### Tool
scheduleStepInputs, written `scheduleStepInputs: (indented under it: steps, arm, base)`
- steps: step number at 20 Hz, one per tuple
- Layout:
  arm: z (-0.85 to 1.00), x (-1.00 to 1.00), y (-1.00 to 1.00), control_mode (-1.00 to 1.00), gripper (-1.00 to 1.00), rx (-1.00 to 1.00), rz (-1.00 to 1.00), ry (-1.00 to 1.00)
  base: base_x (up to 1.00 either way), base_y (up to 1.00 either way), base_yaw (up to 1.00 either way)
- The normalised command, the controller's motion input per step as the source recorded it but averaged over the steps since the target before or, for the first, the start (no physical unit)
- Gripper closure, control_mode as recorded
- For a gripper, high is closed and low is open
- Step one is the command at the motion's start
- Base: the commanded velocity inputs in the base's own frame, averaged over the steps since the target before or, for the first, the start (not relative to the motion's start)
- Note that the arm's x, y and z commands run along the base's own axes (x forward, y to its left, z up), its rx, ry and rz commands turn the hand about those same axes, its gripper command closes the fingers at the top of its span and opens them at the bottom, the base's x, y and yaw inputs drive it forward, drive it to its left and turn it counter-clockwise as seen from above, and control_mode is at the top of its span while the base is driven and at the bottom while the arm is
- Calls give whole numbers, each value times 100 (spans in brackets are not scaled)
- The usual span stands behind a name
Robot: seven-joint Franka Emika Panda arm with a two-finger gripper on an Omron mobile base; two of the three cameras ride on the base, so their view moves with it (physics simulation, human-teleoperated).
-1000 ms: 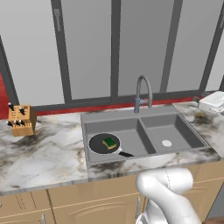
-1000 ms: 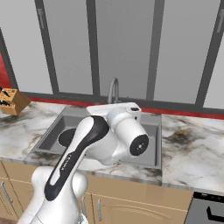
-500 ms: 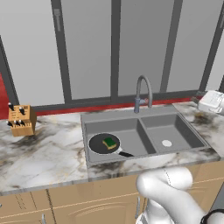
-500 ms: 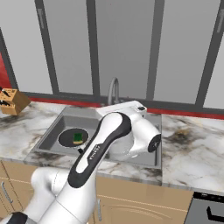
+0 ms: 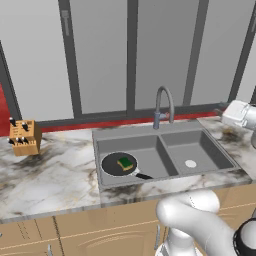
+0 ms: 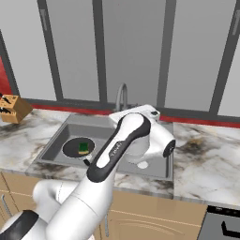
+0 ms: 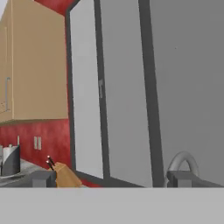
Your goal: Pick the pan and sponge and place them into the sink. Then turn on the water.
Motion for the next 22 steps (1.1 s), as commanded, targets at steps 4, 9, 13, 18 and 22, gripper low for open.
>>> scheduleStepInputs:
  steps: [4, 9, 13, 18, 22]
  arm:
    - [-16, 30, 10, -100, -100, -3, -15, -1]
    - [-22, 23, 9, -100, -100, -2, -16, -4]
    - [-33, 23, -1, -100, -100, 6, -10, -9]
    - [-29, 26, -4, -100, -100, 8, -4, -11]
    - [-9, 34, -3, -100, -100, 3, 0, -11]
  base:
    - [0, 0, 0]
    - [0, 0, 0]
    - [0, 0, 0]
    - [0, 0, 0]
    - [0, 0, 0]
